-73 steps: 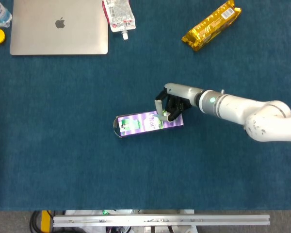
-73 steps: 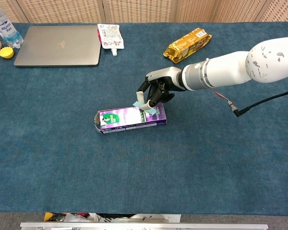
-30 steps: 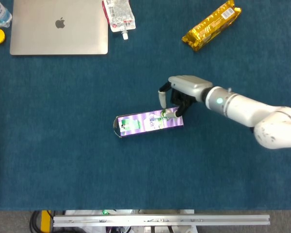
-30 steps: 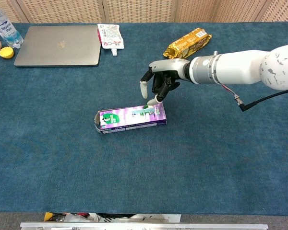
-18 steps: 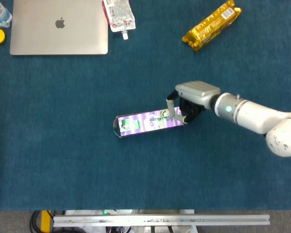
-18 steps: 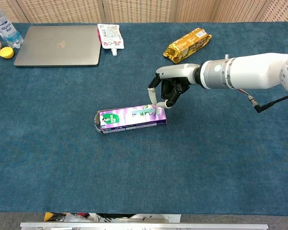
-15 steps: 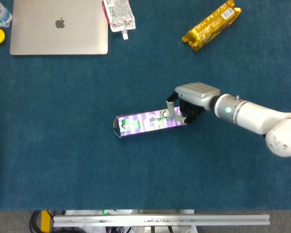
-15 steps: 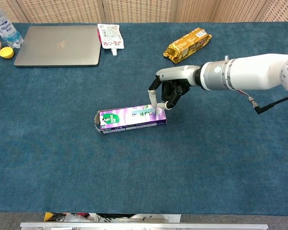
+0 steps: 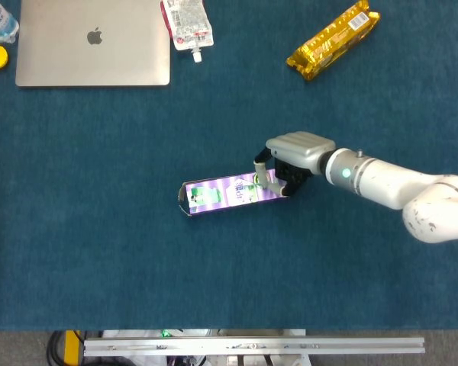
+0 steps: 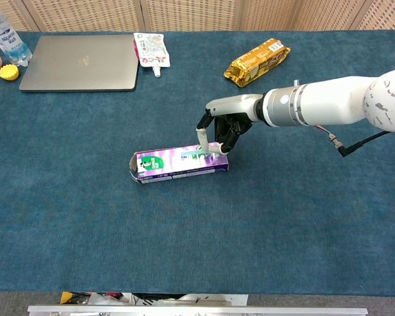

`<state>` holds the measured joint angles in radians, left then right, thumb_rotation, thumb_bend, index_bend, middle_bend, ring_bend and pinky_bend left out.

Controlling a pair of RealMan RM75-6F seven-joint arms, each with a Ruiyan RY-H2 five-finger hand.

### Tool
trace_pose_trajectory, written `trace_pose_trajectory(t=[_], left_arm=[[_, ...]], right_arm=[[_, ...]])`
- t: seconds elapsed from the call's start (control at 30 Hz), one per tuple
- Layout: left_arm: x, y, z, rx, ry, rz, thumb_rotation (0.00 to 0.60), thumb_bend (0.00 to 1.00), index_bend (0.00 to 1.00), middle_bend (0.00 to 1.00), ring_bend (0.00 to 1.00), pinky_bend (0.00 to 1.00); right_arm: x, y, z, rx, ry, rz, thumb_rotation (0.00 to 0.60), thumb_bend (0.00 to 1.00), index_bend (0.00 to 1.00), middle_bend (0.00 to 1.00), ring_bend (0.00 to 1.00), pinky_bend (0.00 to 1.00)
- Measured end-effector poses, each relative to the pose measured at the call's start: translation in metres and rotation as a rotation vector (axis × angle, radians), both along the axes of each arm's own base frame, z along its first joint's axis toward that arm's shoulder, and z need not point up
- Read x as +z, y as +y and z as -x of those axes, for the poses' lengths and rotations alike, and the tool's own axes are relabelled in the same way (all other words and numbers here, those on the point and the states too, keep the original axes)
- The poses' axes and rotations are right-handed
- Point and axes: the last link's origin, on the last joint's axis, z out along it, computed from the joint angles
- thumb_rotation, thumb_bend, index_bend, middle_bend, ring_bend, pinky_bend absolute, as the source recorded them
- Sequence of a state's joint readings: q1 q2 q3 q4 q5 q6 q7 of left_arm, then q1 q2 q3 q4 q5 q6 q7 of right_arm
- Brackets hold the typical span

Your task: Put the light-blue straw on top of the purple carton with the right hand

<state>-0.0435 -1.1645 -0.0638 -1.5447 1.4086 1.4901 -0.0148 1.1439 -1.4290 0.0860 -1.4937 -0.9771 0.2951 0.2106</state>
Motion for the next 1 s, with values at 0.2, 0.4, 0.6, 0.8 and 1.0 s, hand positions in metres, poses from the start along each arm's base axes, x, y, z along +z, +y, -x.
trace_pose_trajectory(t=[0.2,0.4,0.6,0.8,1.0], left_arm=[[0.0,0.0,0.001,0.0,-0.001,-0.001,0.6,0.26,0.22,0.14,0.15,0.15],[0.0,0.0,0.002,0.004,-0.001,0.0,0.6,0.26,0.22,0.14,0.15,0.15],[0.001,0.0,0.002,0.005,-0.001,-0.002,0.6,0.26,0.22,0.14,0.15,0.15],[0.0,-0.001,0.003,0.008,-0.002,0.001,0.6,0.26,0.22,0.14,0.15,0.15],[0.0,-0.001,0.005,0.01,-0.003,0.001,0.6,0.26,0.22,0.14,0.15,0.15]], right_arm=[[-0.002,-0.001,0.0,0.002,0.012,0.0,0.6,0.39,0.53,1.0,1.0,1.0],[-0.005,-0.006,0.0,-0.01,0.019,0.012,0.6,0.39,0.53,1.0,1.0,1.0],[-0.008,-0.008,-0.001,-0.017,0.02,0.014,0.6,0.39,0.53,1.0,1.0,1.0],[-0.001,-0.002,0.0,-0.009,0.015,0.009,0.6,0.39,0.53,1.0,1.0,1.0],[0.011,0.002,0.005,0.05,0.032,0.034,0.516,0.32,0.45,1.0,1.0,1.0]])
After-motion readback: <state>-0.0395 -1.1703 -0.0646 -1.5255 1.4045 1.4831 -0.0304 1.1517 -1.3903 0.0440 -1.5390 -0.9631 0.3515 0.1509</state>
